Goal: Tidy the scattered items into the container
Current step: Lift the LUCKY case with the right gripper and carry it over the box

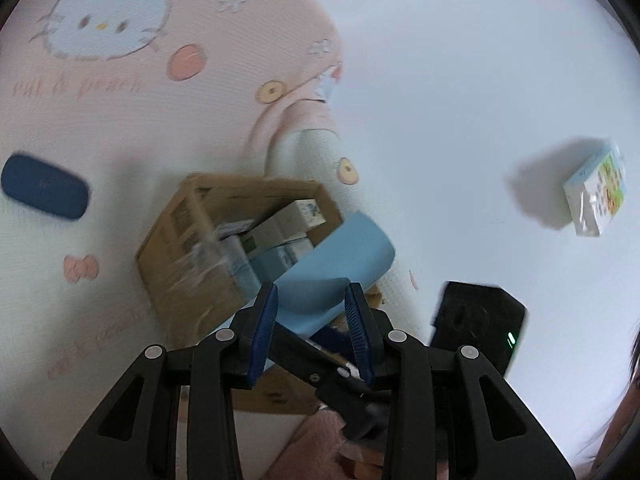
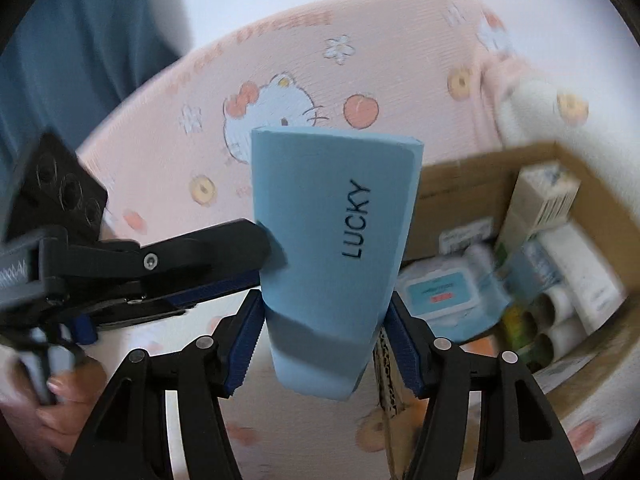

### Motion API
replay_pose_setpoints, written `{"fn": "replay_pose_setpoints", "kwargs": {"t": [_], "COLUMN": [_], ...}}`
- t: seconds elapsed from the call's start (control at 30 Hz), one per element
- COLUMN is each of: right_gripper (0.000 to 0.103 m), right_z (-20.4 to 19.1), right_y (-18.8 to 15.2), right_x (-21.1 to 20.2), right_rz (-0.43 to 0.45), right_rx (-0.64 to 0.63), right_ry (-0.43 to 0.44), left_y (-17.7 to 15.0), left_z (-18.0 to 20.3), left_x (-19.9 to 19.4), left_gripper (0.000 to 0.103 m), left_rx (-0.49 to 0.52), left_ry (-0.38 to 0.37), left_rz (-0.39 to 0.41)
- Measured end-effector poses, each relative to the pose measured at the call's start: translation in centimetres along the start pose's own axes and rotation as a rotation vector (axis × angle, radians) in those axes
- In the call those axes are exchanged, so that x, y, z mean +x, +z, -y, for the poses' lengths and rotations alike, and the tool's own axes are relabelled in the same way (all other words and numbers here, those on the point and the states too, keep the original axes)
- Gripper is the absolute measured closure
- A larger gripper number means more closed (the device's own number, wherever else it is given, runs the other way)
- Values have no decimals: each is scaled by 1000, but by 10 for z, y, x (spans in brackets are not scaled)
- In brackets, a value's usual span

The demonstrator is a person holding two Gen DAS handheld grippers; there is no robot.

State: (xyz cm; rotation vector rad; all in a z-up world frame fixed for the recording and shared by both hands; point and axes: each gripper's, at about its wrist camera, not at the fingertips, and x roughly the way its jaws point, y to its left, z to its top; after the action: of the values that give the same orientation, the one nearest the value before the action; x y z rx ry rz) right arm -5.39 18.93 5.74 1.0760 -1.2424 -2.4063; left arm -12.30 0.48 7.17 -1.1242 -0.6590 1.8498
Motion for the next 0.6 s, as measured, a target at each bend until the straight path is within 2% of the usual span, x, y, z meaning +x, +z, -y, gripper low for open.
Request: {"fn": "replay_pose_setpoints", "kwargs": {"t": [0.13,0.3,0.47,0.6], "right_gripper": [45,45,45,45], "right_z": [22,25,32,52], "right_y": [14,31,43,52], "right_x": [-14,-39,-55,-49], "right_rz": [-17,29,41,-48], "right_rx": [95,52,-26,-45], "right_ry": [125,124,21,-24], "left_y": [7,15,21,19], "left_z": [27,56,63,58], "left_x": [2,10,36,67], "left_gripper": [65,65,65,65], "left_rx": [12,72,54,36], "left_ry": [-20,-41,-89,-73], "left_rz": [6,24,-1,-46]}}
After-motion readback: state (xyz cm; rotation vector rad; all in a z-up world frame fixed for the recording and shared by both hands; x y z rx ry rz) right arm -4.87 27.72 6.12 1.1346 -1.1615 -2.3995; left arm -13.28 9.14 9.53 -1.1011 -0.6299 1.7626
